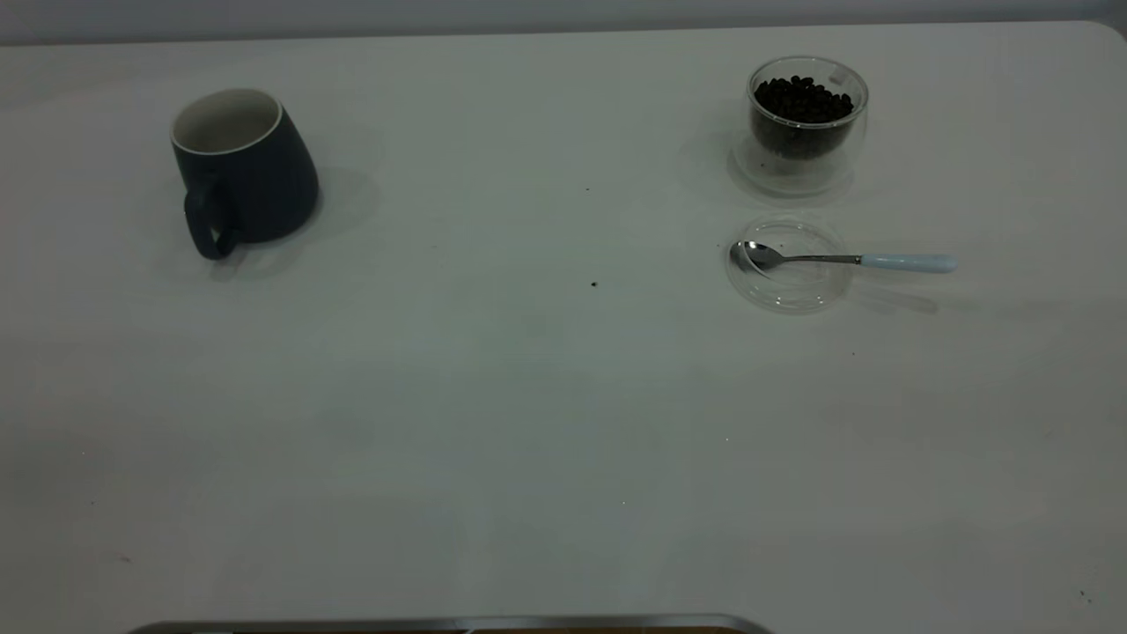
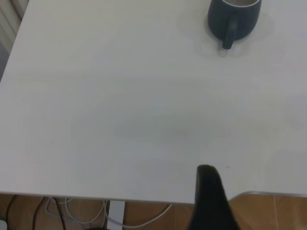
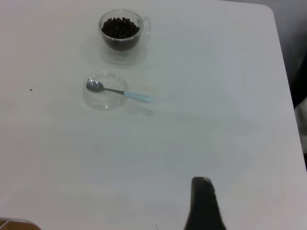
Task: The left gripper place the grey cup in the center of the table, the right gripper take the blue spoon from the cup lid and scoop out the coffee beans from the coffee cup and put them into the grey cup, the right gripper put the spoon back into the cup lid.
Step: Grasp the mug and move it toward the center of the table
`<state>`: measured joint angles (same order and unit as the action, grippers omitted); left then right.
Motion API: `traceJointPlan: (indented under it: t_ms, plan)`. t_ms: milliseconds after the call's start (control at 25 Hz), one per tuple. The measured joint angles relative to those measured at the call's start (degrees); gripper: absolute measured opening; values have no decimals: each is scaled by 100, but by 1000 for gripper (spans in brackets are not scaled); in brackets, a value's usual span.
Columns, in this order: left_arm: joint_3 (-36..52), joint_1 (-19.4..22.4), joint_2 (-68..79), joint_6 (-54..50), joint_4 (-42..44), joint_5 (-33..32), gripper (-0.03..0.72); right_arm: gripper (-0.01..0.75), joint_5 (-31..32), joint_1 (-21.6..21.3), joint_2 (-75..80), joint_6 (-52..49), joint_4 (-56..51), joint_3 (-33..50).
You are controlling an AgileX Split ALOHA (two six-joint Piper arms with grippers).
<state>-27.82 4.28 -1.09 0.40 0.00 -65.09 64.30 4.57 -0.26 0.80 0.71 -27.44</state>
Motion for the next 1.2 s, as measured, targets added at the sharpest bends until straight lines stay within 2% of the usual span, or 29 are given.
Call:
traceJointPlan:
  t_ms: [880,1200]
  plan:
    - [0,0,0,12,0,0,567,565,0,0,0,1,0,0]
    - [-138,0,320,12,-315,0,567,565,0,0,0,1,0,0]
